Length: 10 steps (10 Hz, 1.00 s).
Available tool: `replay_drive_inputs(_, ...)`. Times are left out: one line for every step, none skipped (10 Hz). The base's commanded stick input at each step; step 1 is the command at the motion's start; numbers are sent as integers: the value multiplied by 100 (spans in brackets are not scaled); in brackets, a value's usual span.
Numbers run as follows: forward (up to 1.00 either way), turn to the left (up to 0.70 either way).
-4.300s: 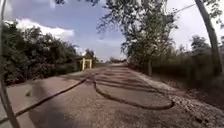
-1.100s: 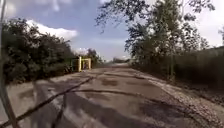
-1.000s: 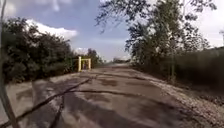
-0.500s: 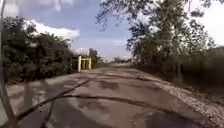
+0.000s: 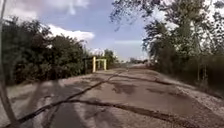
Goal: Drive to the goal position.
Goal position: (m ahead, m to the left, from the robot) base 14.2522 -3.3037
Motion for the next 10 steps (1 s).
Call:
replay_drive_inputs(70,0)
replay_drive_inputs(70,0)
replay_drive_inputs(70,0)
replay_drive_inputs(70,0)
replay_drive_inputs(70,0)
replay_drive_inputs(70,0)
replay_drive_inputs(70,-5)
replay_drive_inputs(70,-13)
replay_drive_inputs(70,0)
replay_drive_inputs(70,-3)
